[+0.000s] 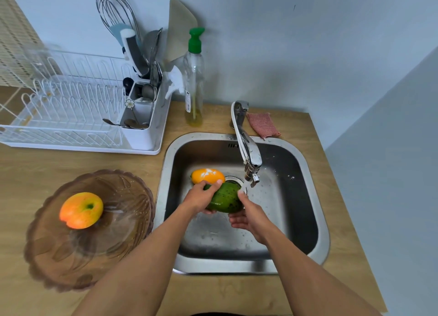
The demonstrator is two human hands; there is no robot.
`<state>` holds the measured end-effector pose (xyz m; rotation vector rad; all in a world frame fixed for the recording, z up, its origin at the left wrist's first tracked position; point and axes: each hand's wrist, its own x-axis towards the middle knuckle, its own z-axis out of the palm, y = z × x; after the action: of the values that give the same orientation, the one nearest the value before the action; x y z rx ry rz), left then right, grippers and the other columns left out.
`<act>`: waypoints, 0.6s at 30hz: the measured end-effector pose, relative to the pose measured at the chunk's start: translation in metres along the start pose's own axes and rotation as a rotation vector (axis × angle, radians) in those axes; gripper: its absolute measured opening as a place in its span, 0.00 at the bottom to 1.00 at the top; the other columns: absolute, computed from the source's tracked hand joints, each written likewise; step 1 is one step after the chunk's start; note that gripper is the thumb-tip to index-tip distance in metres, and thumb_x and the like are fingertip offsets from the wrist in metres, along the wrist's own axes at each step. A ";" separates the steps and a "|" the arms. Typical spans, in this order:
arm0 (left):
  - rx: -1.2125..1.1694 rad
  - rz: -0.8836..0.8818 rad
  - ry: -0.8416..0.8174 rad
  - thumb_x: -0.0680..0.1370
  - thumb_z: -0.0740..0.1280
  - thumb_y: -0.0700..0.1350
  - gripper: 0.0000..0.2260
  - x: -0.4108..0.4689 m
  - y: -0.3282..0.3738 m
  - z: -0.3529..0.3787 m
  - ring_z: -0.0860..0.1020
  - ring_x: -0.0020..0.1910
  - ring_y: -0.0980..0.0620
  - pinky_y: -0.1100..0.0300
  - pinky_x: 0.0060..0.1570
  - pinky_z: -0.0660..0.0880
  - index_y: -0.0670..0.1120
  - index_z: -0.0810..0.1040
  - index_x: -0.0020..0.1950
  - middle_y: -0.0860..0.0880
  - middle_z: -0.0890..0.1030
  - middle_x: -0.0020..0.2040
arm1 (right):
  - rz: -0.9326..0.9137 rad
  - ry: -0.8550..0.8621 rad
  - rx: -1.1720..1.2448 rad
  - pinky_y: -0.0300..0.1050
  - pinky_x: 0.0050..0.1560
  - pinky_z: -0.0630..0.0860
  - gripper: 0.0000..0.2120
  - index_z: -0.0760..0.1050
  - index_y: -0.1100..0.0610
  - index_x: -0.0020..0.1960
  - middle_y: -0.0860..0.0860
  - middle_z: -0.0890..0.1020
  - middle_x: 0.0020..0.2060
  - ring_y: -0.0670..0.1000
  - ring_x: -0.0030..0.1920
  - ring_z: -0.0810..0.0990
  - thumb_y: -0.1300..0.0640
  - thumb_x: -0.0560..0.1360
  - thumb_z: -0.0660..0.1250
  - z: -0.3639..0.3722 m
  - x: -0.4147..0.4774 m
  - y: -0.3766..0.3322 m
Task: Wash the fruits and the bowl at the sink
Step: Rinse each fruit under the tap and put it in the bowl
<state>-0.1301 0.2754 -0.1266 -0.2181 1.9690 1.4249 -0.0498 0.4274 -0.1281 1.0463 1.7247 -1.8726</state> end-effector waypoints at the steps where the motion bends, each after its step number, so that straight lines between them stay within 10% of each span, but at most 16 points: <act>1: 0.048 0.008 0.014 0.76 0.65 0.63 0.22 0.000 0.002 -0.002 0.84 0.38 0.43 0.53 0.34 0.83 0.46 0.75 0.58 0.42 0.82 0.50 | 0.014 -0.004 0.016 0.52 0.49 0.83 0.30 0.75 0.62 0.58 0.62 0.83 0.42 0.57 0.41 0.83 0.36 0.78 0.58 0.004 -0.001 0.000; 7: 0.249 0.083 0.115 0.67 0.70 0.68 0.34 -0.005 0.016 -0.023 0.84 0.43 0.46 0.57 0.31 0.81 0.46 0.75 0.63 0.45 0.82 0.54 | 0.092 -0.079 0.315 0.51 0.49 0.80 0.23 0.68 0.60 0.68 0.59 0.80 0.51 0.57 0.45 0.81 0.44 0.81 0.55 0.035 -0.009 -0.006; 12: 0.317 0.175 0.162 0.65 0.74 0.65 0.29 -0.015 0.021 -0.041 0.81 0.51 0.48 0.50 0.55 0.79 0.48 0.78 0.58 0.48 0.83 0.54 | 0.157 -0.178 0.517 0.53 0.43 0.81 0.24 0.66 0.59 0.68 0.60 0.79 0.54 0.60 0.47 0.83 0.44 0.80 0.54 0.054 -0.016 -0.014; 18: 0.554 0.382 0.193 0.64 0.77 0.61 0.29 -0.037 0.042 -0.049 0.77 0.54 0.50 0.52 0.57 0.77 0.53 0.76 0.62 0.51 0.79 0.56 | 0.184 -0.200 0.632 0.55 0.48 0.79 0.30 0.70 0.58 0.67 0.62 0.78 0.58 0.62 0.54 0.81 0.36 0.78 0.56 0.068 -0.010 -0.017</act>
<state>-0.1447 0.2389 -0.0633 0.2966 2.5808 1.0385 -0.0731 0.3625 -0.1120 1.1286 0.8990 -2.3597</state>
